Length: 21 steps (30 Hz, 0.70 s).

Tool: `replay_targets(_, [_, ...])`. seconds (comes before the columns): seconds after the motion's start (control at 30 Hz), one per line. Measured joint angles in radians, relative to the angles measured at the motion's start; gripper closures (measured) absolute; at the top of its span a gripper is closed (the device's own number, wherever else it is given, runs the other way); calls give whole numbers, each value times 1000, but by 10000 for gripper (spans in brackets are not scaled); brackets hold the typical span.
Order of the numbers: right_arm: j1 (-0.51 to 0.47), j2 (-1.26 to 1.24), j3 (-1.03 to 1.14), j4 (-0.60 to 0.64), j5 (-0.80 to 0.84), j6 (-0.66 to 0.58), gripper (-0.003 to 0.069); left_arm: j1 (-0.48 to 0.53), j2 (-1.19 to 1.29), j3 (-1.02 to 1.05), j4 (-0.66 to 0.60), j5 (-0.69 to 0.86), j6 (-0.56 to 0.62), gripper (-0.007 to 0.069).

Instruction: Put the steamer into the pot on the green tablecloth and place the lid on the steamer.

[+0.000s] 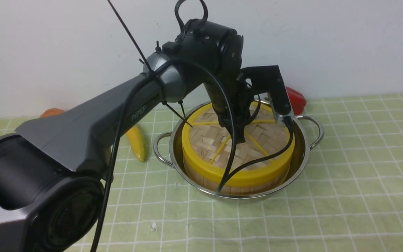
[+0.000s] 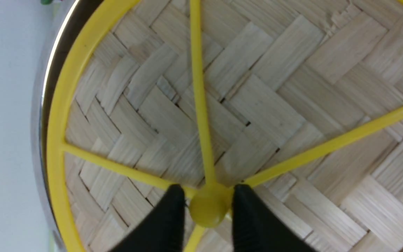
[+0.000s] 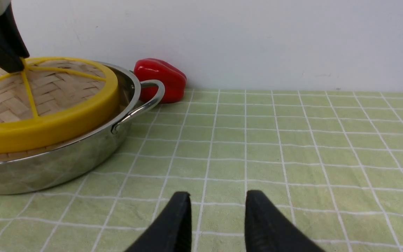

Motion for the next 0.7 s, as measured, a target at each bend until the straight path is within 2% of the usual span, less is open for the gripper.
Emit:
replay_targets(0.07, [0, 0, 0, 0, 0, 0, 416, 0, -4, 0, 0, 15, -4, 284])
replay_targets(0.1, [0, 0, 0, 0, 0, 0, 416, 0, -7, 0, 0, 18, -7, 265])
replay_targets(0.13, [0, 0, 0, 0, 0, 0, 416, 0, -25, 1, 0, 22, -27, 200])
replay_targets(0.27, [0, 0, 0, 0, 0, 0, 416, 0, -114, 1, 13, 25, -122, 113])
replay_targets(0.3, [0, 0, 0, 0, 0, 0, 416, 0, -120, 1, 13, 25, -122, 113])
replay_targets(0.43, [0, 0, 0, 0, 0, 0, 416, 24, -280, 1, 93, 25, -346, 123])
replay_targets(0.5, [0, 0, 0, 0, 0, 0, 416, 34, -314, 1, 106, 25, -406, 135])
replay_targets(0.53, [0, 0, 0, 0, 0, 0, 416, 51, -366, 1, 120, 24, -503, 153])
replay_targets(0.57, [0, 0, 0, 0, 0, 0, 416, 53, -366, 1, 123, 24, -503, 155])
replay_targets(0.63, [0, 0, 0, 0, 0, 0, 416, 67, -426, 1, 138, 19, -613, 187])
replay_targets(0.7, [0, 0, 0, 0, 0, 0, 416, 70, -452, 1, 139, 9, -652, 216])
